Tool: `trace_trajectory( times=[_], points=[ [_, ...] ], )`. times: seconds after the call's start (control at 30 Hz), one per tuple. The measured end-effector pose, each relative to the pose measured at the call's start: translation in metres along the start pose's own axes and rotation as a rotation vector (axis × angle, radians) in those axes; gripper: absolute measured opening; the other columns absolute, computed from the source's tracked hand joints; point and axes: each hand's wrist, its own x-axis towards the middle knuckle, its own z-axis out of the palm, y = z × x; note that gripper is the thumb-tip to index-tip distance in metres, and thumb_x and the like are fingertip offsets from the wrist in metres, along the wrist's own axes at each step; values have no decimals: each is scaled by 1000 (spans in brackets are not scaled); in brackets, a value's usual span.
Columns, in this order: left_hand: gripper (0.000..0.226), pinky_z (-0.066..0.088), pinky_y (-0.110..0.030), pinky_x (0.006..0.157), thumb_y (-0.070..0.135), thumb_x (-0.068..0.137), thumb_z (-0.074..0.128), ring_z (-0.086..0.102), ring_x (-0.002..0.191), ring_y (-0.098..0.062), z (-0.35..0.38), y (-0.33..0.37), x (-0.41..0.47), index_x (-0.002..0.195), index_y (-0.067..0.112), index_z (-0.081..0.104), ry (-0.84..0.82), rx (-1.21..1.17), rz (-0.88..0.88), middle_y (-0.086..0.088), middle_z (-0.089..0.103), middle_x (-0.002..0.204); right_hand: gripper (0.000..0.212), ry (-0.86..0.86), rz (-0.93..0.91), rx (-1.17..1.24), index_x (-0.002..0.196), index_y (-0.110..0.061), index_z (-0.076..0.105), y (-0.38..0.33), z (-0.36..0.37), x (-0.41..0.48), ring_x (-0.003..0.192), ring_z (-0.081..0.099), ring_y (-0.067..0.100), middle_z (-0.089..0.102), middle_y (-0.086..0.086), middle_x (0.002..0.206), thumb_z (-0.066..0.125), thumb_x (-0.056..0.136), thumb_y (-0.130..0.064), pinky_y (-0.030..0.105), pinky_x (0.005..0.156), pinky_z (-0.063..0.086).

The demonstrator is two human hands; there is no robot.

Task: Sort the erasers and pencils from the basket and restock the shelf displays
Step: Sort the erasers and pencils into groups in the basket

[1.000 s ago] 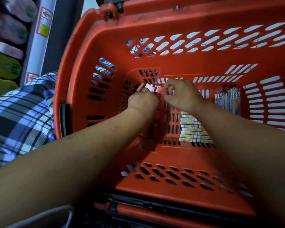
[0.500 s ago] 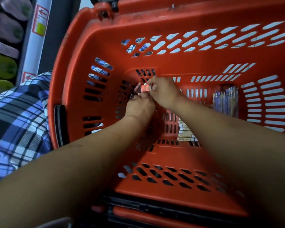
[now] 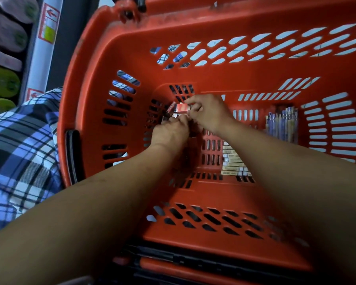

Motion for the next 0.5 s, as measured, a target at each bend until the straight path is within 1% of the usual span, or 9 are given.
trace_trajectory(
  times=[0.07,0.17,0.23,0.3,0.33,0.4,0.43,0.5],
  points=[
    [30,53,-45,83,8,105,35,62,116,-40,0,0,0,134,2,39,-8,-10,-3,-20,58,129,33,-9,2,-7,116,-16,74,-1,0,-1,80,67,15,74,3,88,59,89,-4,21,68,48],
    [29,53,-44,83,9,104,38,63,116,-39,-3,3,-2,132,3,40,-20,25,-15,-19,59,129,34,-15,3,-3,115,-16,74,-3,1,0,76,64,12,74,3,90,56,90,-2,17,63,44],
    [29,53,-41,83,10,102,42,64,114,-37,-5,6,-4,130,5,44,-23,76,-21,-18,61,128,33,-7,8,9,116,-15,74,-2,2,1,76,64,10,74,3,91,59,90,-2,18,66,46],
    [29,52,-38,84,9,101,43,65,114,-35,-8,12,-4,129,6,51,-29,113,15,-15,63,127,33,21,6,-2,118,-12,73,0,3,1,85,66,12,76,5,94,61,88,-2,21,75,50],
    [29,52,-38,86,8,102,44,65,114,-34,-9,15,-4,128,7,56,-30,136,68,-13,64,127,34,35,6,-13,118,-11,73,2,2,1,86,67,13,76,6,95,61,88,-2,23,79,50],
    [30,50,-37,85,7,101,46,66,115,-32,-13,21,-6,126,11,63,-31,174,205,-7,67,127,33,45,50,-10,117,-12,73,7,-2,0,83,68,15,75,4,91,62,87,-3,27,79,53],
    [31,49,-36,84,7,101,45,66,116,-31,-13,24,-8,126,12,63,-33,186,281,-7,67,128,31,47,82,-13,114,-13,74,11,-4,-2,82,70,18,75,4,90,63,86,-4,30,79,56],
    [34,51,-40,90,6,101,43,63,119,-33,-5,28,-11,130,10,61,-40,216,467,-10,64,132,24,50,149,-53,105,-12,75,19,-11,-2,83,72,25,75,9,91,63,87,-3,36,80,59]
  ],
)
